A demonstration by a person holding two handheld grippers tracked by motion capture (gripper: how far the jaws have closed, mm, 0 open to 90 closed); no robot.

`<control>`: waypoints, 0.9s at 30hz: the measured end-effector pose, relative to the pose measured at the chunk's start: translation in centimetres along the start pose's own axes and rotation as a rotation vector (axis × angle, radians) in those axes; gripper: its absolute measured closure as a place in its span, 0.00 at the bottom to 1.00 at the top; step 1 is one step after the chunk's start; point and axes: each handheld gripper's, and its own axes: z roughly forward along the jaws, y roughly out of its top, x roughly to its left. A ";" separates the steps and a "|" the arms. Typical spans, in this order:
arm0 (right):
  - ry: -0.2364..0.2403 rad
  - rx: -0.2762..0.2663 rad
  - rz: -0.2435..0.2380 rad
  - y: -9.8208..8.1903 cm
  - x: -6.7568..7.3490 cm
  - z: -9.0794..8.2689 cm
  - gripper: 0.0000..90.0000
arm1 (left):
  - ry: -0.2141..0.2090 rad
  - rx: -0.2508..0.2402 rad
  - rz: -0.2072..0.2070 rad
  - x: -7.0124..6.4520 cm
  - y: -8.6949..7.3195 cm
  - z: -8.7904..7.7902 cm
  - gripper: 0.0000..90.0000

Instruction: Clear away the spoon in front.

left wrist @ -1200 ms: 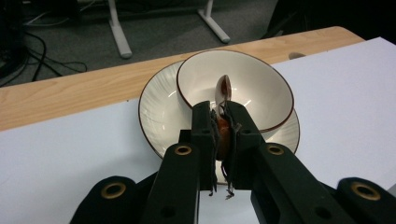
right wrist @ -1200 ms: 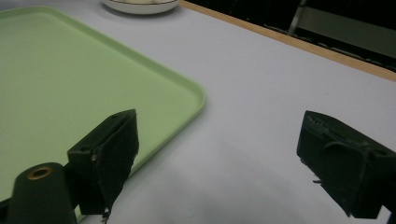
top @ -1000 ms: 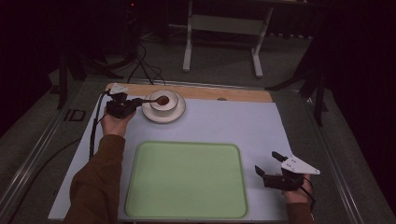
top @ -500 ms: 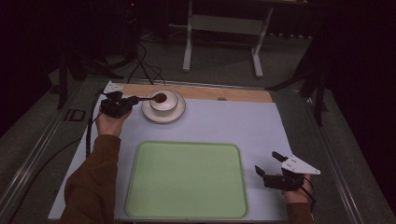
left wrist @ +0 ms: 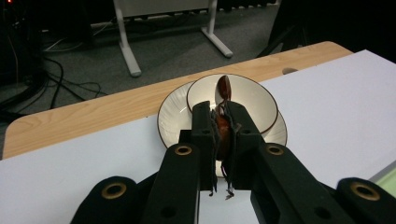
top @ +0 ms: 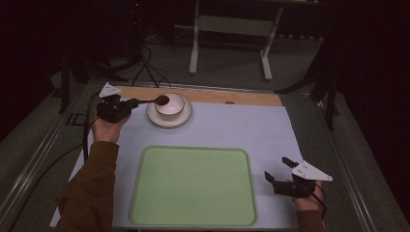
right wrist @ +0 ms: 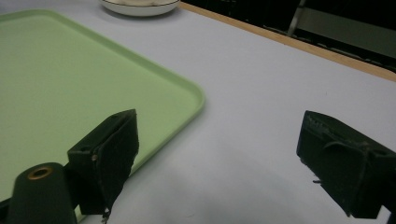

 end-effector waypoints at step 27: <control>-0.002 -0.002 0.000 0.0 0.0 -0.1 0.14 | -0.019 -0.007 0.023 -0.8 -1.2 -3.6 0.93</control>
